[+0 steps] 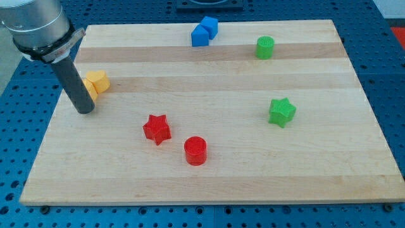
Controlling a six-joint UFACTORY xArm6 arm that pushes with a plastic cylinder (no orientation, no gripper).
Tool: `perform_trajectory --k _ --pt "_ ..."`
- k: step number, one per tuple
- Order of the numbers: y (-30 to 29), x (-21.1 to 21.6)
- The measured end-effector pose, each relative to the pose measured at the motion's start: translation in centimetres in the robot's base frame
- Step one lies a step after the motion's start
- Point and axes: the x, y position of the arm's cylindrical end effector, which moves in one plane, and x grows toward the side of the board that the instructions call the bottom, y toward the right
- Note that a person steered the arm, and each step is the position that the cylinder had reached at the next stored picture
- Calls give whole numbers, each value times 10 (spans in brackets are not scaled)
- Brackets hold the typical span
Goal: Slightly push the green circle downwards of the board
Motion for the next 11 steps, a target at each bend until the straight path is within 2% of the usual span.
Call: perform_trajectory --k 1,3,4,5,6,9,11 --pt "67 -12" --pt "216 -64" --pt "266 -92" --pt "267 -128" --pt "308 -163" --pt "391 -181" --pt "456 -163"
